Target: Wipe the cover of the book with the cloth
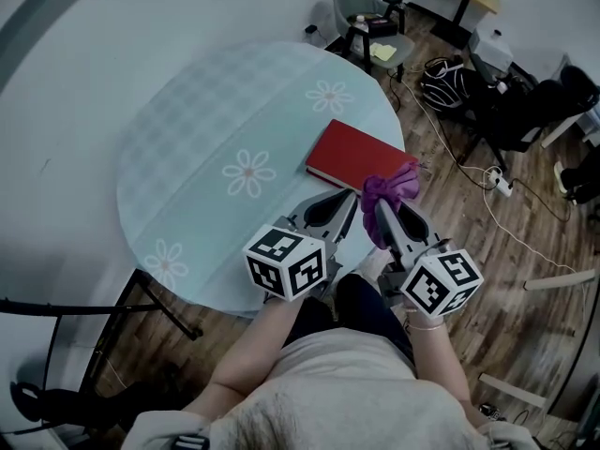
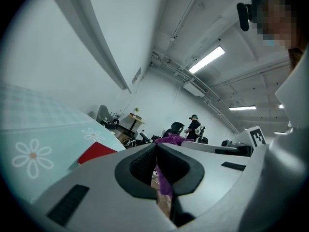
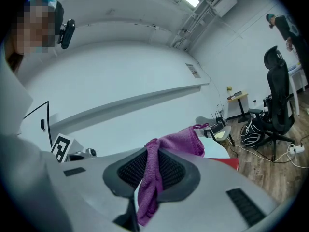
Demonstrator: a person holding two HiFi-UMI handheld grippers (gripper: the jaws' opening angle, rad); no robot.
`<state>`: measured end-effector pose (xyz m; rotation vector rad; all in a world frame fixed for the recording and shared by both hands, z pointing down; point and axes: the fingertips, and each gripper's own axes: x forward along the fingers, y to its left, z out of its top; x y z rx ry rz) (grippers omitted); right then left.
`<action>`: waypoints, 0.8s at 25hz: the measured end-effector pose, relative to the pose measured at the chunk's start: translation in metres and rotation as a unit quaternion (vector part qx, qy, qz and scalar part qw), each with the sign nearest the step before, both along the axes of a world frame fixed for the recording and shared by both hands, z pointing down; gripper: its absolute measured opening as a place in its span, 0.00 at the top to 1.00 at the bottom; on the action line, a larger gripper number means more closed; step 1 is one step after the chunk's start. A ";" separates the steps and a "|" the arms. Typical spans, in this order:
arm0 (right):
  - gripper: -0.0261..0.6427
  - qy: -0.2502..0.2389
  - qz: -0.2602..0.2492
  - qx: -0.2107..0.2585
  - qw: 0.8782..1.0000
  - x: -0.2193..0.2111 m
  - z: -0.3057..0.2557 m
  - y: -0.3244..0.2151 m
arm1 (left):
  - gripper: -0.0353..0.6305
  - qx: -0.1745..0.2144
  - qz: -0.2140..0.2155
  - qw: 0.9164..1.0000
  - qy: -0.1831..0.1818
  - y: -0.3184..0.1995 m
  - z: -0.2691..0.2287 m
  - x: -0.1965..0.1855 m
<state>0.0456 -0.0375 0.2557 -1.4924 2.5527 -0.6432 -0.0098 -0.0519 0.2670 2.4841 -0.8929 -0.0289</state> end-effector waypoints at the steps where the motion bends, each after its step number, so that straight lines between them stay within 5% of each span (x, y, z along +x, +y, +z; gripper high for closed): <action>1: 0.86 0.000 0.001 -0.001 1.000 0.001 0.001 -0.001 | 0.92 -0.003 -0.002 1.000 -0.001 -0.001 0.002 0.000; 20: 0.86 0.003 -0.048 -0.048 0.998 0.000 0.032 -0.092 | 0.92 -0.056 -0.043 0.997 -0.014 -0.081 0.042 0.004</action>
